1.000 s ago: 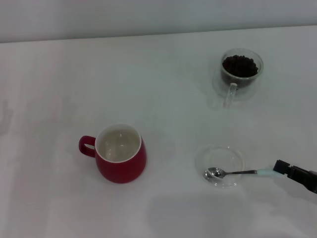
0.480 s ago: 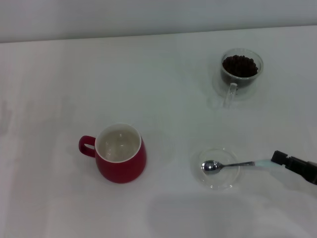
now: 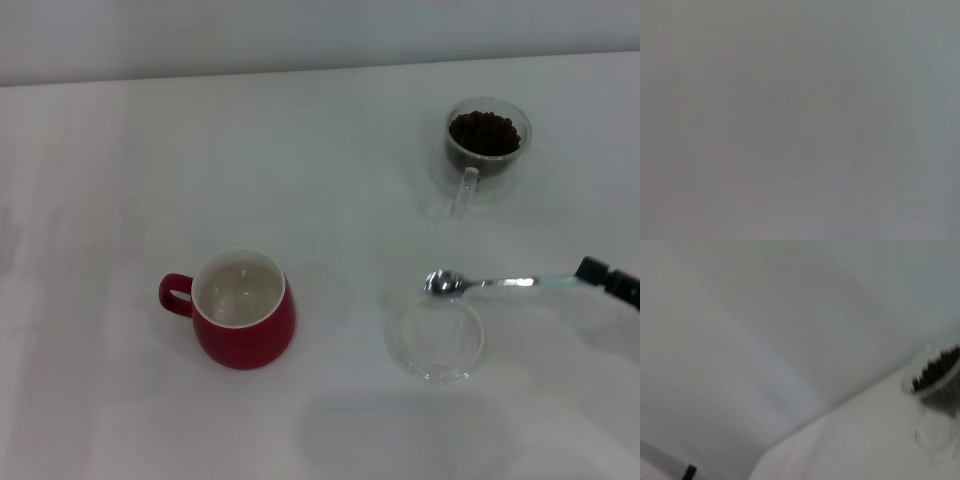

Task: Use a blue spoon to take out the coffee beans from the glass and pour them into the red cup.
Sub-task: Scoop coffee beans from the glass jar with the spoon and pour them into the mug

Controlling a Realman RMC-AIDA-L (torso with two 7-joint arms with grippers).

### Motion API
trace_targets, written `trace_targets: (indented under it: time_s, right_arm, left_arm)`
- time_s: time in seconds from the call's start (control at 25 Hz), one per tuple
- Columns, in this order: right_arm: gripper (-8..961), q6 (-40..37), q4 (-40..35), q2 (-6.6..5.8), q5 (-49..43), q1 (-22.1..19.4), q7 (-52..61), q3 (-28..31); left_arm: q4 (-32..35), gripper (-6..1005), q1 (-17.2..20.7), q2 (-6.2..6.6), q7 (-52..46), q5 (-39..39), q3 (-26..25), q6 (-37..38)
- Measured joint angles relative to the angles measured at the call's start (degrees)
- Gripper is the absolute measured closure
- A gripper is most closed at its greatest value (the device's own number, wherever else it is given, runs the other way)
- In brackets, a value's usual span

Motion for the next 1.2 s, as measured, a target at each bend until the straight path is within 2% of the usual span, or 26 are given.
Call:
trace_targets:
  time_s: [0.32,0.64,0.96,1.2]
  right_arm:
    - [802,-1.5,0.0,-2.09,3.0,4.9,0.2,0.0]
    - [802,1.8,0.0,-4.05,6.4,11.6,0.0,0.0]
    - [802,7.0,-0.1,-5.37,10.1,14.8,-1.7,-0.1]
    - [802,9.4,-0.1,-5.54,10.5,16.2,-5.3,-0.4]
  left_arm:
    - [-0.1,165,-0.2,0.0,0.0,0.0,0.0,0.0]
    - [-0.2,165,-0.3,0.09,0.0,-0.1,0.0,0.0]
    - [-0.2,165,-0.6,0.17,0.0,-1.6,-0.1,-0.2]
    - [-0.3,166,-0.9,0.18,0.0,-1.9,-0.1,-0.4]
